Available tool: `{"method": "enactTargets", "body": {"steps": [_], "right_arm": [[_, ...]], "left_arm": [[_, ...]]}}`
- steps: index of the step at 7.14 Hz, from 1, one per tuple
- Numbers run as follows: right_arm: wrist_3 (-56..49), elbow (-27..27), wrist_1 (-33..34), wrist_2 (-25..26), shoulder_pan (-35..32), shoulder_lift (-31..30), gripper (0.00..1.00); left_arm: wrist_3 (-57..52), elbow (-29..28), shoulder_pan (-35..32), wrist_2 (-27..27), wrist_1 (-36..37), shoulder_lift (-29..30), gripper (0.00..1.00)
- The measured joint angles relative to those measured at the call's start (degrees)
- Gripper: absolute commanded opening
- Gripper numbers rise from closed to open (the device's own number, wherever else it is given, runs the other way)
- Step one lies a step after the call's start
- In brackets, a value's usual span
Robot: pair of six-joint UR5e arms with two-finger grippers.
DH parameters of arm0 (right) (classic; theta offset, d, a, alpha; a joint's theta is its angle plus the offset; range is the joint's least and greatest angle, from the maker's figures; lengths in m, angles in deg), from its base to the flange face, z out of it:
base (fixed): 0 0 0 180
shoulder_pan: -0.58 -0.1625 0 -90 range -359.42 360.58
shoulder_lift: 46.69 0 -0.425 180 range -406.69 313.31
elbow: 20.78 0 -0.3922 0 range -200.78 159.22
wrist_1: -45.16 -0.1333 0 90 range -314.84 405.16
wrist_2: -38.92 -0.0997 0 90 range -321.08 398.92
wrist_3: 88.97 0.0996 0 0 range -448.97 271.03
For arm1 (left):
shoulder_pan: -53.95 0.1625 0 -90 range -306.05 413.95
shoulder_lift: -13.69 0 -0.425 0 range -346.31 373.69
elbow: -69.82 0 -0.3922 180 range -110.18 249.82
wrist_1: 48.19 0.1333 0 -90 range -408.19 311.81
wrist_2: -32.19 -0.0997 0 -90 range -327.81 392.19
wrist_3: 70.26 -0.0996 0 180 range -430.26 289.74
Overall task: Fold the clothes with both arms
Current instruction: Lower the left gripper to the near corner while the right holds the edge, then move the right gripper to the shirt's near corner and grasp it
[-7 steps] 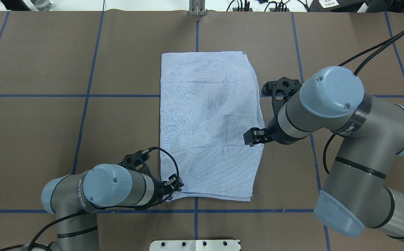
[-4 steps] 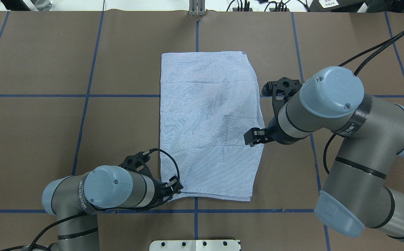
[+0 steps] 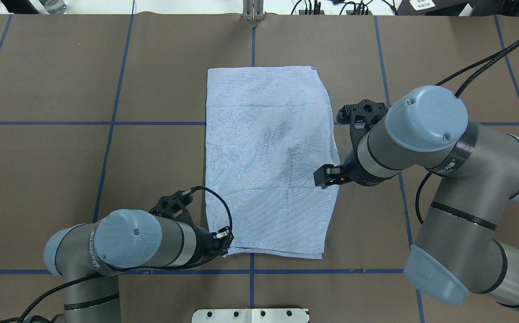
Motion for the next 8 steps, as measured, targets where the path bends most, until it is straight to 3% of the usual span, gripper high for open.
{"method": "enactTargets", "body": {"steps": [4,8], "right_arm": [[21.9,3.2,-8.0,1.0,5.3,-0.3,1.0],[38.0,6.6,-9.0,7.4,13.4,-0.3,1.0]], "left_arm": [[-0.3,2.9,-0.3,0.0,1.1,-0.6,0.0],[-0.3,2.6,-0.4,-0.1,1.2,-0.5,0.0]]}}
